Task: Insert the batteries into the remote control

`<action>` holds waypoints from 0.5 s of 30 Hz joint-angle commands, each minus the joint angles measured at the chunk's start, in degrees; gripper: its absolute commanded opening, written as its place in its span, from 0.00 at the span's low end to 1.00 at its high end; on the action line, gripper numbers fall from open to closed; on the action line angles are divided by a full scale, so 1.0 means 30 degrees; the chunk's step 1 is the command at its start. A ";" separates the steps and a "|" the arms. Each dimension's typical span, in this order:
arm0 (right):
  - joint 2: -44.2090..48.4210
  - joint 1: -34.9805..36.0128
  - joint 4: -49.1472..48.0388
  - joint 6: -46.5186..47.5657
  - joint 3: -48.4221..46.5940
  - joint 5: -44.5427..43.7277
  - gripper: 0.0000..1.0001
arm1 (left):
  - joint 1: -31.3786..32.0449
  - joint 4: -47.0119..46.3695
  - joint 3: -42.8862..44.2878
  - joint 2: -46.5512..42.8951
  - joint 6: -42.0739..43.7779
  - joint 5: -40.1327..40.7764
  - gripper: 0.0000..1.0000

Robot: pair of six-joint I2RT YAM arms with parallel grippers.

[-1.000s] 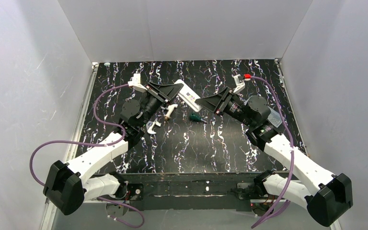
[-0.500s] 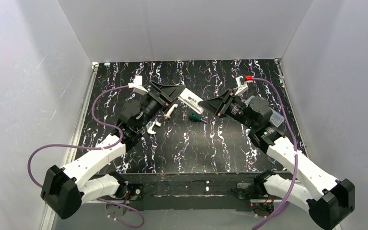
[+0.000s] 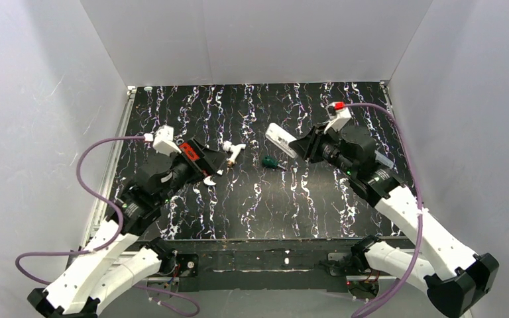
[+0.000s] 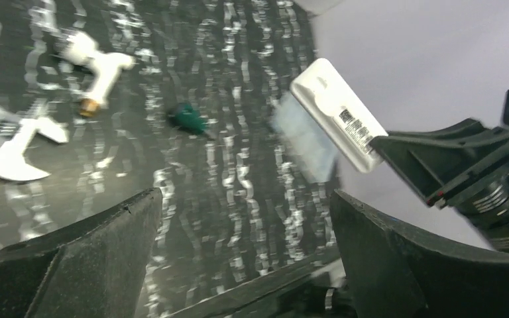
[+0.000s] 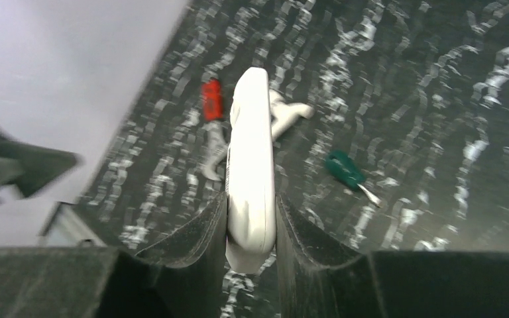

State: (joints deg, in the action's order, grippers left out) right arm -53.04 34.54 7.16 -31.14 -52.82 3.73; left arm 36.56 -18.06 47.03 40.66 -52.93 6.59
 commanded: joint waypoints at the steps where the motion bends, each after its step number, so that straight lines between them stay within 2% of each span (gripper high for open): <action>1: -0.1703 0.0460 0.3342 0.4001 -0.1229 -0.2720 0.01 | 0.0059 0.7281 0.2324 -0.0615 0.4544 0.2290 0.98; 4: -0.3741 0.1341 0.4933 0.5350 -0.2437 -0.5084 0.01 | 0.0037 0.8214 0.2916 -0.0557 0.5315 0.3069 0.98; 9: -0.8007 0.2331 0.8413 0.6493 -0.5418 -0.9830 0.01 | 0.0036 0.8024 0.2961 -0.0383 0.5332 0.2882 0.98; 15: -1.2725 0.2450 1.1008 0.7844 -0.8607 -1.2482 0.01 | 0.0060 0.8462 0.3193 -0.0127 0.5362 0.2079 0.98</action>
State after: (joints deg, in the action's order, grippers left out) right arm -85.67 41.65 33.69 -11.99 -71.81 -23.83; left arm 36.56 5.06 54.50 39.88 -38.63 12.99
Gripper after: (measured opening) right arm 0.357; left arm 0.981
